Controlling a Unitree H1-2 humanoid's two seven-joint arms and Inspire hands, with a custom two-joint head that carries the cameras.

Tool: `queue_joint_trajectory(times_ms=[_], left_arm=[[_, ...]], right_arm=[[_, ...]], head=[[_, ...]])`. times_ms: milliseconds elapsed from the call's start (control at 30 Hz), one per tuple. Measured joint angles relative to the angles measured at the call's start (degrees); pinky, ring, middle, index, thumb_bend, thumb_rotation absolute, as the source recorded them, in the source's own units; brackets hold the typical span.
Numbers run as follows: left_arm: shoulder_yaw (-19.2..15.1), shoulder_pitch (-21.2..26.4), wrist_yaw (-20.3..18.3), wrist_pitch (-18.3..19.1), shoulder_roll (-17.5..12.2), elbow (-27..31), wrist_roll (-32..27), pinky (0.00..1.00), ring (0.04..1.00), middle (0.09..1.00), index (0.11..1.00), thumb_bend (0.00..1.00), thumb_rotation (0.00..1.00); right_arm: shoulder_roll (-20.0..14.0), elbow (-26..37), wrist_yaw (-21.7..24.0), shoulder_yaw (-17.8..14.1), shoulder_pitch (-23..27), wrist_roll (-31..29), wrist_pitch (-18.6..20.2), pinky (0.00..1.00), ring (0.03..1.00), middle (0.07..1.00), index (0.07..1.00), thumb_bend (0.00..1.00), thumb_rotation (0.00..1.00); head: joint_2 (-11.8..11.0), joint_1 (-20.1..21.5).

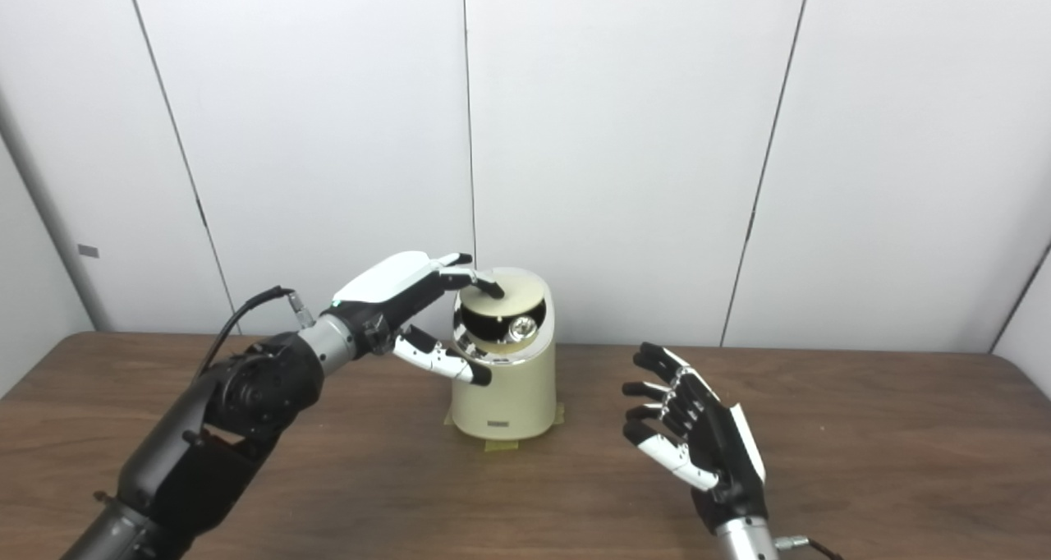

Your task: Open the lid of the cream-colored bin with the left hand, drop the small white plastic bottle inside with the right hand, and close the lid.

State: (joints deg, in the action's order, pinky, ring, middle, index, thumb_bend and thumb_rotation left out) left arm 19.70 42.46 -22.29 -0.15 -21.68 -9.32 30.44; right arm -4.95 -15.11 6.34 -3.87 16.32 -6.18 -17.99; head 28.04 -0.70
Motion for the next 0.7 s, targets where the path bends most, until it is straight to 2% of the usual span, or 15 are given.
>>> queue_joint_trajectory(times_ms=[100, 400, 700], left_arm=[[0.32, -0.15, -0.03, -0.99, -0.09, 0.00, 0.99, 1.00, 0.991, 0.852, 0.824, 0.93, 0.39], [2.30, -0.32, 0.25, -3.42, -0.59, -0.05, 6.82, 1.00, 0.991, 0.839, 0.822, 0.93, 0.40], [5.01, -1.10, 3.73, -6.28, -1.10, 0.18, 13.90, 1.00, 0.969, 0.822, 0.827, 0.93, 0.41]], right_arm=[[0.07, 0.35, -0.03, -0.03, -0.09, 0.17, 0.07, 0.54, 0.691, 0.818, 0.806, 0.87, 0.46], [0.06, 0.79, -0.03, -0.07, -0.15, 0.16, 0.75, 0.55, 0.691, 0.816, 0.809, 0.89, 0.46], [0.08, 0.87, -0.03, -0.05, -0.16, 0.24, 0.96, 0.54, 0.683, 0.811, 0.804, 0.90, 0.47]], head=[[0.17, 0.00], [0.70, 0.00], [1.32, 0.26]])
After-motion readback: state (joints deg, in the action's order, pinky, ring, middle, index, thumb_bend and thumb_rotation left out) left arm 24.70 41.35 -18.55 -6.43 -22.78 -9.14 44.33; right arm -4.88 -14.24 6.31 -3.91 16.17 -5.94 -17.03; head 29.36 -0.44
